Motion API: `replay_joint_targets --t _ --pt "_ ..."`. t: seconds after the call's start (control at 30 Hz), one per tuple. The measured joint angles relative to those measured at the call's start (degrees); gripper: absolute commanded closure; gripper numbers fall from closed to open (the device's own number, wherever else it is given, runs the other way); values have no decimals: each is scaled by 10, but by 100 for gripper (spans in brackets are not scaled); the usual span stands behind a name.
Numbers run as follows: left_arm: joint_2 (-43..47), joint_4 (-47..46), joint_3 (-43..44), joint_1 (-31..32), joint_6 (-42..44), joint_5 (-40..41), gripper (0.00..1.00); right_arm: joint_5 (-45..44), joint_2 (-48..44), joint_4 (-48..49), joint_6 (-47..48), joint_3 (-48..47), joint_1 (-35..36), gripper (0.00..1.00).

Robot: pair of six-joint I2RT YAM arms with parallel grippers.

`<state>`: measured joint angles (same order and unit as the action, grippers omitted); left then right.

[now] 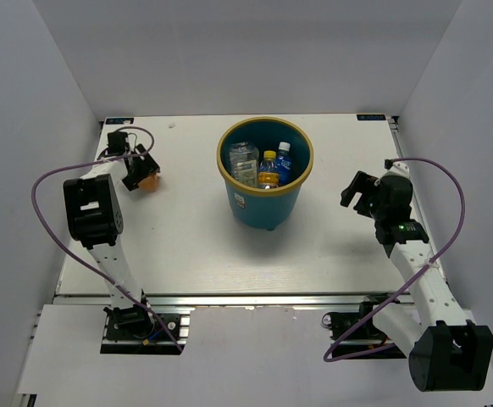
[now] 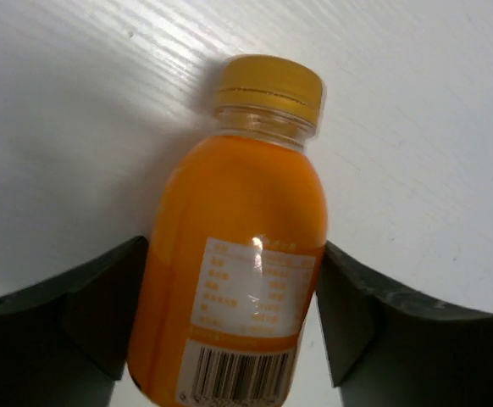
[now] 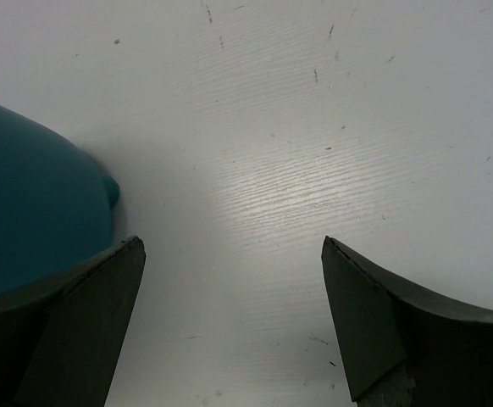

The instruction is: Put the plastic bottles in the bin

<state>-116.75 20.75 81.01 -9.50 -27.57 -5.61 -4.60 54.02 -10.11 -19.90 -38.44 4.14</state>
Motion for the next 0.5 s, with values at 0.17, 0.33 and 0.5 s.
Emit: replay_joint_targets --t 0.17,0.33,0.5 --pt "-1 -25 -14 0 -14 -2 67 -1 4 2 0 0 0 11" --pt "39 -29 -61 5 -21 12 79 -1 8 2 0 0 0 11" --pt "138 10 -81 45 -24 72 79 -1 8 4 2 0 0 11"
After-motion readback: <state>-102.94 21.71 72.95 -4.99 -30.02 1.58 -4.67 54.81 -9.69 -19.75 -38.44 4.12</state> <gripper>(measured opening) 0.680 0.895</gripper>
